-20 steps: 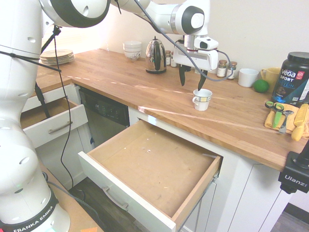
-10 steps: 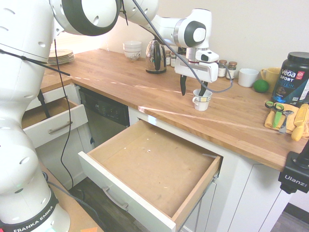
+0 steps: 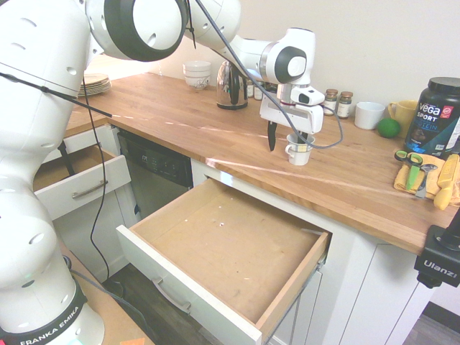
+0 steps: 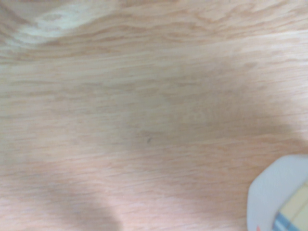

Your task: Put cup in the drawer

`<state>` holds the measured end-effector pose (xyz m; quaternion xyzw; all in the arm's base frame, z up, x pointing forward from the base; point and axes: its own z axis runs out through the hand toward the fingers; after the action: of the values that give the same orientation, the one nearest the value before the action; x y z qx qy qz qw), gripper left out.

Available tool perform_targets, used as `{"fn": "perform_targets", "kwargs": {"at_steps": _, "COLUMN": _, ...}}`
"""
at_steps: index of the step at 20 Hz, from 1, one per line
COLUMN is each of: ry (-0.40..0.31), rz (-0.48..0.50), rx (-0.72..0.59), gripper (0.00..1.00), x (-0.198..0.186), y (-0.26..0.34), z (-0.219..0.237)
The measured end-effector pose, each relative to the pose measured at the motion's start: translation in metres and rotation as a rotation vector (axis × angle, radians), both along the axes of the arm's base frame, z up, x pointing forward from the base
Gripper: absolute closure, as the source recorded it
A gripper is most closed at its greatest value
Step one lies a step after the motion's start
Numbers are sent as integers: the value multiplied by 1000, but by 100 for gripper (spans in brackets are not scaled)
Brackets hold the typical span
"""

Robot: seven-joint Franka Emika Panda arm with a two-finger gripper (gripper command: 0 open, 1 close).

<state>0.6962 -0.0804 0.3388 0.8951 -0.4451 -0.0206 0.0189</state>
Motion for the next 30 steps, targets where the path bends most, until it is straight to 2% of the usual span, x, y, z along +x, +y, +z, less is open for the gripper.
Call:
{"fn": "perform_targets", "kwargs": {"at_steps": 2, "ry": -1, "rz": 0, "rx": 1, "gripper": 0, "x": 0, "y": 0, "z": 0}}
{"fn": "perform_targets", "kwargs": {"at_steps": 3, "ry": -1, "rz": 0, "rx": 1, "gripper": 100, "x": 0, "y": 0, "z": 0}}
{"fn": "perform_targets", "kwargs": {"at_steps": 30, "ry": -12, "rz": 1, "rx": -1, "gripper": 100, "x": 1, "y": 0, "z": -1}}
